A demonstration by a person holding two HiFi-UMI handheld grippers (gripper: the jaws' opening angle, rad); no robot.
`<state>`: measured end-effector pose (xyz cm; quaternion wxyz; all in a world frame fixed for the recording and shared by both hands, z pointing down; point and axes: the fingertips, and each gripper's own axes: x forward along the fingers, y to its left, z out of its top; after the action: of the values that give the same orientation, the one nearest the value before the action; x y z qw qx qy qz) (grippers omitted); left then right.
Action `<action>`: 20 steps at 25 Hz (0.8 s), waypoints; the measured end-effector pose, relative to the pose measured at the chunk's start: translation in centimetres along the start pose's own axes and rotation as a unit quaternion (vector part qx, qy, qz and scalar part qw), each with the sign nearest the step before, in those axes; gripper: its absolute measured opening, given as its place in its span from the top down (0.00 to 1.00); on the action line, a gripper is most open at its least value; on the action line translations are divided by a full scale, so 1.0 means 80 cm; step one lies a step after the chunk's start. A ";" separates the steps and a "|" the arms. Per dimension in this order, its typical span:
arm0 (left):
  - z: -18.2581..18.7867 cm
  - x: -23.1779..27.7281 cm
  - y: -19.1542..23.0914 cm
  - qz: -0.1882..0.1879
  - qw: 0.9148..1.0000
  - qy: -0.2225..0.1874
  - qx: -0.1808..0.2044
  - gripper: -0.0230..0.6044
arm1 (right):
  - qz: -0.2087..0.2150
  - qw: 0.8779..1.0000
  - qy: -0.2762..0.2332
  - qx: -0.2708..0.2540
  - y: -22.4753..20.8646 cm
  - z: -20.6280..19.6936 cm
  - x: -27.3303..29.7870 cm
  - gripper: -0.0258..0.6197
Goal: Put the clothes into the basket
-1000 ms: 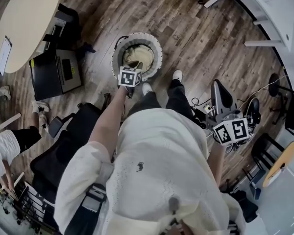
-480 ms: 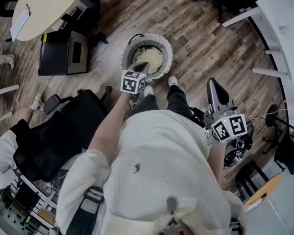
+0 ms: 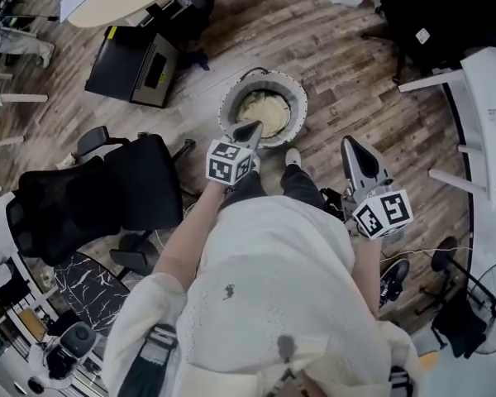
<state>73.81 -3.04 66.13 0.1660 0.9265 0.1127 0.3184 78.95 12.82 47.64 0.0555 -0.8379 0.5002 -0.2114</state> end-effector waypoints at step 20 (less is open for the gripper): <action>0.102 -0.113 -0.107 0.130 0.971 -0.197 -0.022 0.93 | 0.175 0.983 0.035 -0.047 -0.004 0.028 0.017 0.95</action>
<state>71.05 0.04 51.83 0.1618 0.9739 -0.0509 0.1508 80.72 11.56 46.13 0.0346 -0.7310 0.6504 -0.2037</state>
